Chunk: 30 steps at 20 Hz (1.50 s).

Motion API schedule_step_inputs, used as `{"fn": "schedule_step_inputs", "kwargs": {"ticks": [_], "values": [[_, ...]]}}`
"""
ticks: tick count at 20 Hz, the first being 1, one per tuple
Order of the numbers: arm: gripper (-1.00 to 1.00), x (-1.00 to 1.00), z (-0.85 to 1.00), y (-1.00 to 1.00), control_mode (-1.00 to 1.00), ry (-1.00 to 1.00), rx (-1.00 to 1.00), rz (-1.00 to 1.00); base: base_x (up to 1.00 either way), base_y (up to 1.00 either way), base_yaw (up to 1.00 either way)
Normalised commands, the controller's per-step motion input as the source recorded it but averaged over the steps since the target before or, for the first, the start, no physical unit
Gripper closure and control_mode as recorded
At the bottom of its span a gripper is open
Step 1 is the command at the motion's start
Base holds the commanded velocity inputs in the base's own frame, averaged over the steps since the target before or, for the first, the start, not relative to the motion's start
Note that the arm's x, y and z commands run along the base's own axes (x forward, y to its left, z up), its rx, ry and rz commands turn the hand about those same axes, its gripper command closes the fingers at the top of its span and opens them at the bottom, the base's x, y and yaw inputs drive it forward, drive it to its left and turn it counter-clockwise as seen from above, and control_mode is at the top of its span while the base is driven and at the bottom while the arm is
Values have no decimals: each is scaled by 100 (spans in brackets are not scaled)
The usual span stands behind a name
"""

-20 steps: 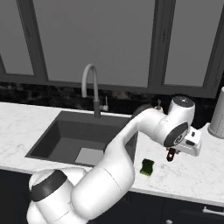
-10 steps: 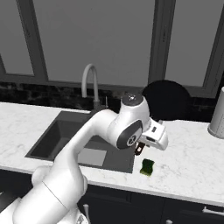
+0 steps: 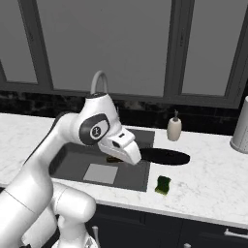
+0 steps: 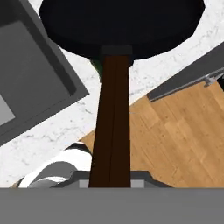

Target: Pick the pan and sponge and place them into the sink. Then turn on the water.

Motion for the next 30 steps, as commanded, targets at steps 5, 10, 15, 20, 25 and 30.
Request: {"fn": "schedule_step_inputs", "kwargs": {"ticks": [5, 10, 15, 20, 25, 30], "values": [[100, -27, 0, 82, -100, 8, 0, -20, 0, 0, 0], [100, -11, 0, 99, -100, -6, -2, -17, 0, 0, 0], [100, -5, -2, 100, -100, -22, -2, -22, 0, 0, 0], [100, 0, -9, 100, -100, -27, -2, -20, 0, 0, 0], [100, 24, -21, 100, -100, -8, -1, -17, 0, 0, 0], [100, 61, -16, 86, -100, 0, -6, -11, 0, 0, 0]]}}
